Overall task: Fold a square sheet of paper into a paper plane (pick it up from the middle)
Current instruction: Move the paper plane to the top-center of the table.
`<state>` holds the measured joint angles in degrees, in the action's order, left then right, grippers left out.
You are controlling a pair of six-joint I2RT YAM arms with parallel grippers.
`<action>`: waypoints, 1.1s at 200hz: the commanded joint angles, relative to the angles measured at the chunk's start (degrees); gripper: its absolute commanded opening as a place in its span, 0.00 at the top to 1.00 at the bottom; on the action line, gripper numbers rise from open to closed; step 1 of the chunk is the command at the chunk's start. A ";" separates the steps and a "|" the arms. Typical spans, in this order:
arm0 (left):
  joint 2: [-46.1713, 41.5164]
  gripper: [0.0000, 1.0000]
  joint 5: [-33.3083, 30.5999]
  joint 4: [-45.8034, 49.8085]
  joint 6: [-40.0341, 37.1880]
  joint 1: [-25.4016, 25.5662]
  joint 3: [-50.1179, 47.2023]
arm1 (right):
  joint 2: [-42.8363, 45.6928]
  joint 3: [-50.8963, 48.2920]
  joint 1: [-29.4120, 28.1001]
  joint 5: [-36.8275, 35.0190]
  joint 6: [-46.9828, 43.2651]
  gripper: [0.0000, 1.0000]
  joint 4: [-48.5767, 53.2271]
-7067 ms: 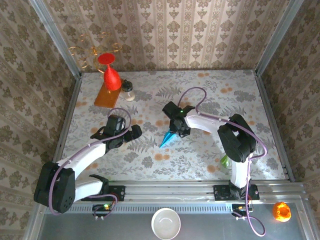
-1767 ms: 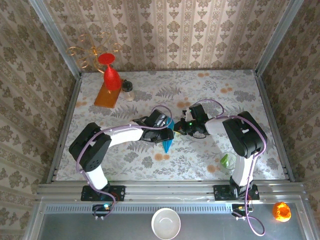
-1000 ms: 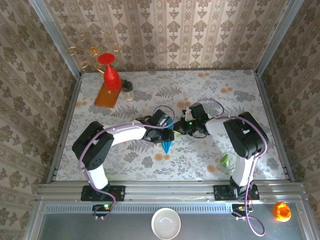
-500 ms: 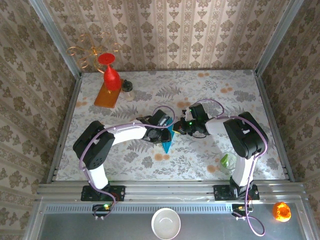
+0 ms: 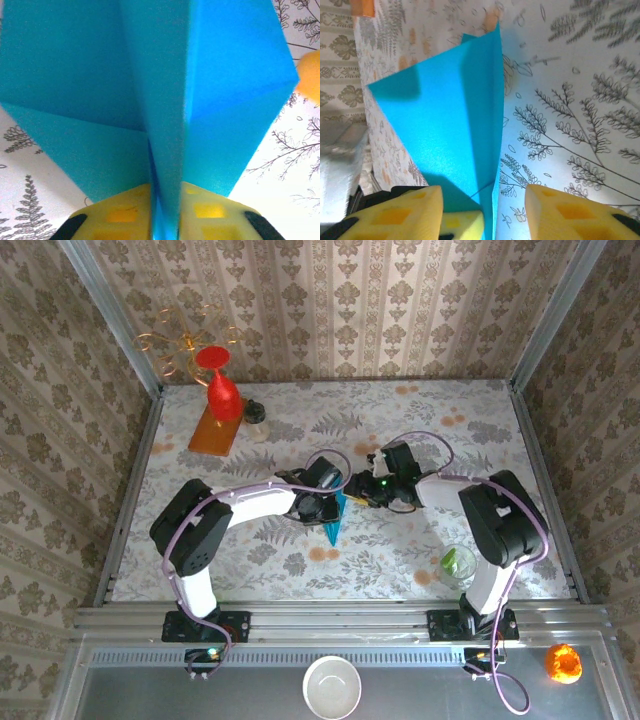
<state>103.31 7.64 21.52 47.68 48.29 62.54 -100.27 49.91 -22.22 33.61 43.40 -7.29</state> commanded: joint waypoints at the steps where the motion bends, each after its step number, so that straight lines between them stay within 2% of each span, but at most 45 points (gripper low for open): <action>1: 0.98 0.87 -1.84 3.38 -1.55 -0.23 2.35 | 5.23 -0.47 1.83 -5.28 -3.64 0.44 5.21; 29: 0.76 0.92 -4.26 6.81 -4.39 -0.81 5.49 | 11.20 -1.17 4.61 -11.57 -8.06 0.35 10.21; 77: 4.36 0.92 -9.04 12.82 -10.45 -4.73 14.57 | 18.35 -2.23 8.28 -18.66 -13.07 0.30 13.97; 130: 17.85 0.91 -14.58 20.24 -17.89 -8.96 34.00 | 17.86 -3.60 11.08 -16.93 -12.81 0.32 14.14; 161: 25.42 0.90 -14.49 23.79 -19.49 -10.08 43.45 | 16.21 -3.07 11.50 -15.30 -12.81 0.32 13.97; 194: 29.93 0.88 -13.67 26.27 -19.23 -10.73 48.89 | 16.03 -3.54 11.76 -15.47 -12.58 0.32 13.41; 220: 31.55 0.83 -13.44 26.68 -18.60 -10.80 50.79 | 15.81 -3.59 12.07 -15.02 -12.37 0.32 13.05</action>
<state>133.51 -5.41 44.56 29.76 38.09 110.41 -83.74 46.33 -10.66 17.15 31.62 5.65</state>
